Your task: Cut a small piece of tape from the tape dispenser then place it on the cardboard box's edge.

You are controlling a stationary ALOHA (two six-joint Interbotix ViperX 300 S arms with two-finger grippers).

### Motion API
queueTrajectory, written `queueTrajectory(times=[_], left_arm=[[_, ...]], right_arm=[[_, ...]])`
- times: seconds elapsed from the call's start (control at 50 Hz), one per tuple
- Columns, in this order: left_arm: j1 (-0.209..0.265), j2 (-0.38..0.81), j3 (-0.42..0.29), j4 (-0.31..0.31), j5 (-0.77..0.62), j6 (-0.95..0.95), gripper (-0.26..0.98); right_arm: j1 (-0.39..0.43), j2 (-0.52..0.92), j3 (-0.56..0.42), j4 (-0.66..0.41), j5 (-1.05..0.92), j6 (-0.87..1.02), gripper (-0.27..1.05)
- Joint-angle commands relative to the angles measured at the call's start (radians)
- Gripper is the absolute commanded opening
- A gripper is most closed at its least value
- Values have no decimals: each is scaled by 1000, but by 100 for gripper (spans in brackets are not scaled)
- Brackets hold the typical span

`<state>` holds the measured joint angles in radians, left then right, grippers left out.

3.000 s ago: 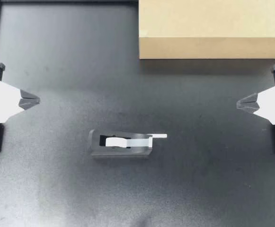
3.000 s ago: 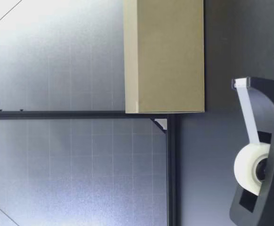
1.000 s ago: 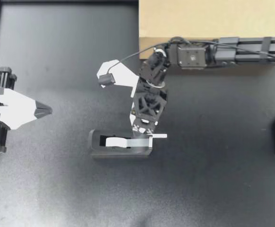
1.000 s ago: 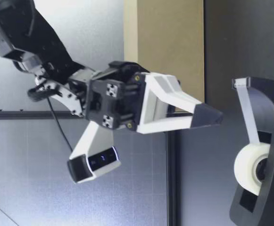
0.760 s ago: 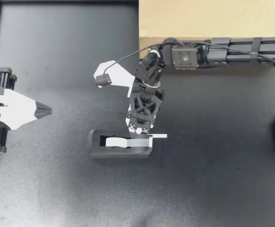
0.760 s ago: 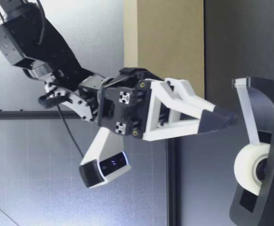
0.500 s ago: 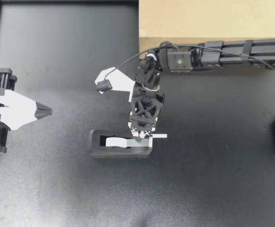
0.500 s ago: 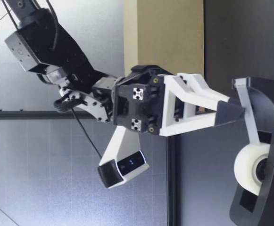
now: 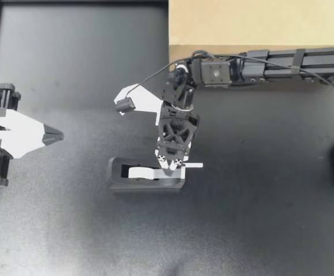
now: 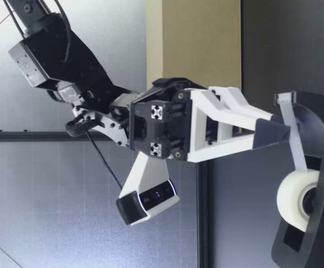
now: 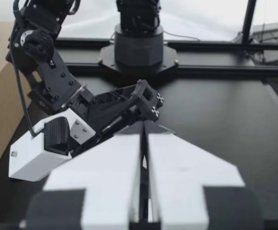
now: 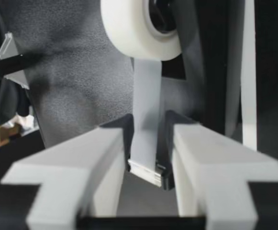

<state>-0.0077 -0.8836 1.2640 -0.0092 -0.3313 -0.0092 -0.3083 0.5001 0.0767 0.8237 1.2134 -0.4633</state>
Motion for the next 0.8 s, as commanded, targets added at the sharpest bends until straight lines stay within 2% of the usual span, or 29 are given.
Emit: queueTrajectory(times=[0.0, 0.2, 0.42, 0.52, 0.78], left_arm=[[-2, 5, -12, -2, -8, -2, -12], [-2, 3, -12, -2, -9, -2, -12], [-2, 5, -11, -2, -8, -2, -12], [-2, 3, -11, -2, -8, -2, -12], [-2, 5, -12, -2, -8, 0, -12]], right_arm=[[6, -20, -21, 6, 6, -3, 35], [8, -25, -25, 6, 6, -5, 29], [8, -31, -25, 6, 9, -9, 3], [8, -38, -26, 6, 8, -9, -5], [18, -67, -38, 51, 9, -8, -8]])
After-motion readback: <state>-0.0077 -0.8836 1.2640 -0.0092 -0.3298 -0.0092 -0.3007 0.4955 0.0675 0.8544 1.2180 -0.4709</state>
